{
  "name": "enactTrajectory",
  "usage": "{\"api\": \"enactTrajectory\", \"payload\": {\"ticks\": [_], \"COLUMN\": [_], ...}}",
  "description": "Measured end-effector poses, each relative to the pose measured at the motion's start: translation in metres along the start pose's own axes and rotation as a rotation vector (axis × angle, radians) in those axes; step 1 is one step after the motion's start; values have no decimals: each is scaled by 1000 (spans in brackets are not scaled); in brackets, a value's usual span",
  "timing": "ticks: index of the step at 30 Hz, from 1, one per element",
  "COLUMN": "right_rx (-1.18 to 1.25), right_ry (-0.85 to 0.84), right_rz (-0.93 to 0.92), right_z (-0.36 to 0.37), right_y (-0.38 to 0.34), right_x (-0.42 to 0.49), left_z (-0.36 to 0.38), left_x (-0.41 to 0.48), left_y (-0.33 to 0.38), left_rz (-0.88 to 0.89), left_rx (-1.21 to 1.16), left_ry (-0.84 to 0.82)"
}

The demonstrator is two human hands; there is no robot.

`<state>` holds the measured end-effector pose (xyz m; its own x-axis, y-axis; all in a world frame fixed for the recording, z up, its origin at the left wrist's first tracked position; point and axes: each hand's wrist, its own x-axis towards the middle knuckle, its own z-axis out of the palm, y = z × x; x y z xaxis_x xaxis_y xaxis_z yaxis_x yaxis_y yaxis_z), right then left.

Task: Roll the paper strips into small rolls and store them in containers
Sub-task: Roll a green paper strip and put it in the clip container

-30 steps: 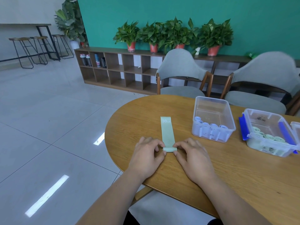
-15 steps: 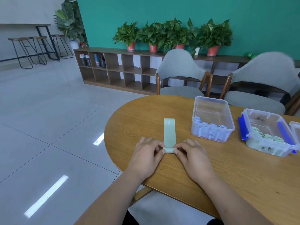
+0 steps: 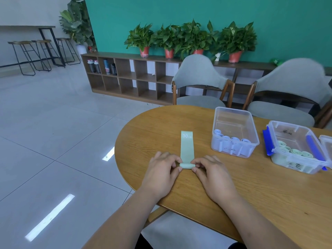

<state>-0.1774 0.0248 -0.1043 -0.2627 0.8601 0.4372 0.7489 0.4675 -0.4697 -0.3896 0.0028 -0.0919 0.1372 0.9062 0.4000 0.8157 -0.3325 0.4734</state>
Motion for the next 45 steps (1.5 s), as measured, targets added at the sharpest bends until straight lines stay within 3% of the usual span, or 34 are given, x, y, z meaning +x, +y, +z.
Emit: {"api": "enactTrajectory", "payload": {"ticks": [21, 31, 45], "right_rx": [-52, -20, 49], "right_ry": [68, 88, 138], "right_rz": [-22, 191, 212], "right_z": [0, 11, 13], "right_y": [-7, -17, -15], "right_x": [-3, 4, -2], "left_z": [3, 13, 11], "left_x": [2, 3, 2], "left_y": [3, 14, 13], "left_rz": [1, -173, -199], "left_rx": [-25, -142, -183], "left_ry": [2, 83, 111]}}
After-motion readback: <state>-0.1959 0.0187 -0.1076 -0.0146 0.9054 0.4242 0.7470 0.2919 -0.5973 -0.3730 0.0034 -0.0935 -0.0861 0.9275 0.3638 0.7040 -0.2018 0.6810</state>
